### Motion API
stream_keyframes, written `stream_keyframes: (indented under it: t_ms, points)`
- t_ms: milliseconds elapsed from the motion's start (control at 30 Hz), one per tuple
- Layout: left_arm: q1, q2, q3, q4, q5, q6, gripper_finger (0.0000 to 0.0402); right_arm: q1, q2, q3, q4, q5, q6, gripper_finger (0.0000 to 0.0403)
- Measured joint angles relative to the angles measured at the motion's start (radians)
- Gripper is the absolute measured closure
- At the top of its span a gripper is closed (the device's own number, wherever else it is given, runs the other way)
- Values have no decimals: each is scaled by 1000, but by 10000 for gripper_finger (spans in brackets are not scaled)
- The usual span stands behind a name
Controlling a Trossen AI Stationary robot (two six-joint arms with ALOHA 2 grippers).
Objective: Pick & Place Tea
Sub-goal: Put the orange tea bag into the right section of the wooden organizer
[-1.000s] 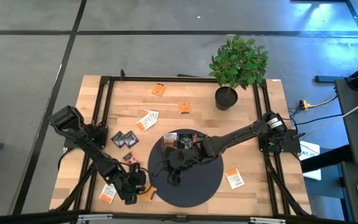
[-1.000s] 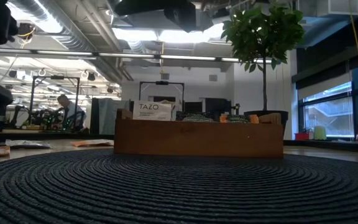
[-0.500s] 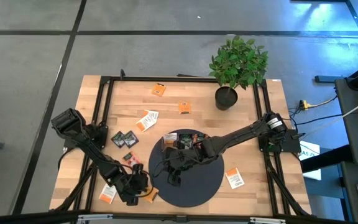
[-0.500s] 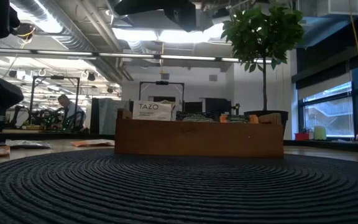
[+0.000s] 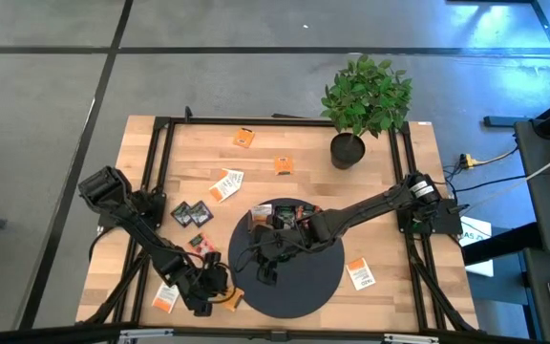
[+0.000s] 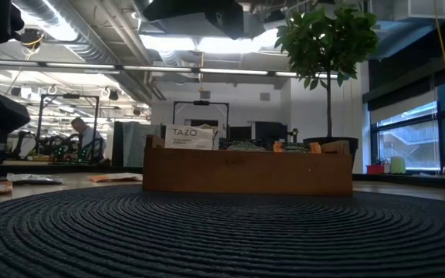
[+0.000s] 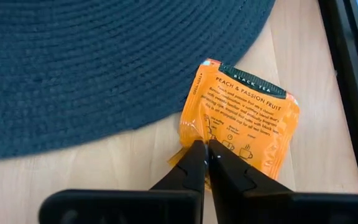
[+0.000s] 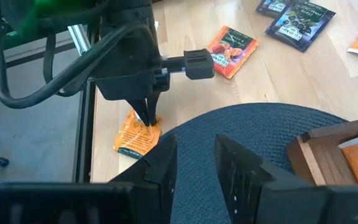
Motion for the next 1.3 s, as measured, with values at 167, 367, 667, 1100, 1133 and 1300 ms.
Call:
stream_keyframes:
  t_ms: [167,367,667,1100,1133,1300]
  points:
    - [3,-74,-5,-60,16,-21,397,0,-2,0,-23,0,-21,292]
    - [3,-177,-3,-106,48,-82,399,15,-53,1,-35,5,-86,292]
    - [67,-351,0,-29,52,-180,399,161,-140,0,-292,364,-314,292]
    - [295,-434,2,280,421,-97,399,241,-153,1,-147,354,-648,292]
    - [308,-434,2,298,423,-99,399,241,-153,1,-145,341,-648,292]
    - [360,-434,2,368,413,-145,399,236,-153,1,-146,329,-644,292]
